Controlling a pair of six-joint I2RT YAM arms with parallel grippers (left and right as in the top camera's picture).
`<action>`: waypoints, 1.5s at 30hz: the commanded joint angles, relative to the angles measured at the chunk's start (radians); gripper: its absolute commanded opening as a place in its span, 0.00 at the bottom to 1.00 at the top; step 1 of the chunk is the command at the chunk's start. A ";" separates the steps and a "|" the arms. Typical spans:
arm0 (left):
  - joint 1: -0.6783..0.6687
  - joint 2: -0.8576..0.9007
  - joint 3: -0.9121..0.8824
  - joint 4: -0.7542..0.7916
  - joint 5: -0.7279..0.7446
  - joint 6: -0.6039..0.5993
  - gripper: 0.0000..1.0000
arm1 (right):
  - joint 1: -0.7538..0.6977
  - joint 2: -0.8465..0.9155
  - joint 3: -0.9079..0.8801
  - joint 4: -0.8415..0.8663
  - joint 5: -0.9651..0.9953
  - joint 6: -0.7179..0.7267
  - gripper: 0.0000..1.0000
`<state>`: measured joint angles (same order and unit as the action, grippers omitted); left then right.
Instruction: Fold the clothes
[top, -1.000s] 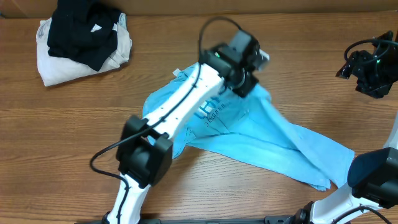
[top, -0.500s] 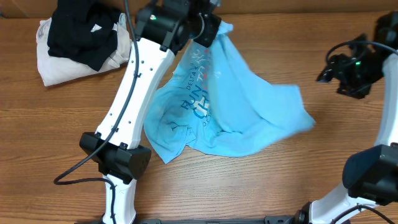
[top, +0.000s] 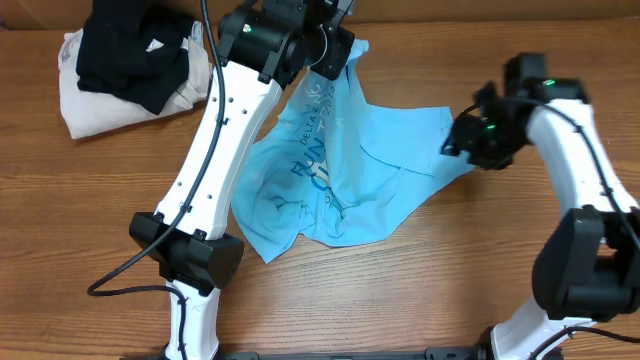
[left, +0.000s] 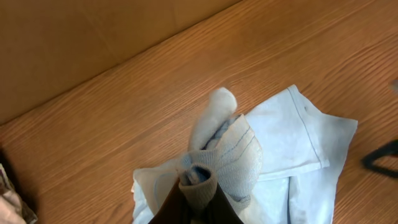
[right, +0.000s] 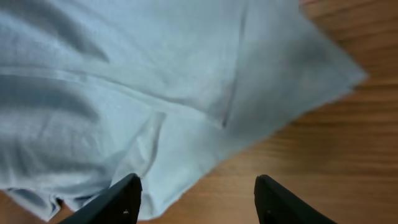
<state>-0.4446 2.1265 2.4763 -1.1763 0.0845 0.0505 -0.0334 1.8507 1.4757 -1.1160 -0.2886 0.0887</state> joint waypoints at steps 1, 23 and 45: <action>-0.003 -0.021 0.018 -0.002 -0.010 -0.002 0.06 | 0.052 -0.010 -0.085 0.103 0.054 0.101 0.62; -0.003 -0.021 0.018 -0.024 -0.010 -0.003 0.08 | 0.095 -0.008 -0.391 0.582 0.075 0.179 0.46; 0.007 -0.064 0.025 -0.054 -0.085 -0.002 0.08 | -0.013 -0.188 -0.084 0.323 0.006 0.169 0.04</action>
<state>-0.4442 2.1242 2.4763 -1.2331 0.0395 0.0505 0.0059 1.7988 1.2419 -0.7479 -0.2661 0.2672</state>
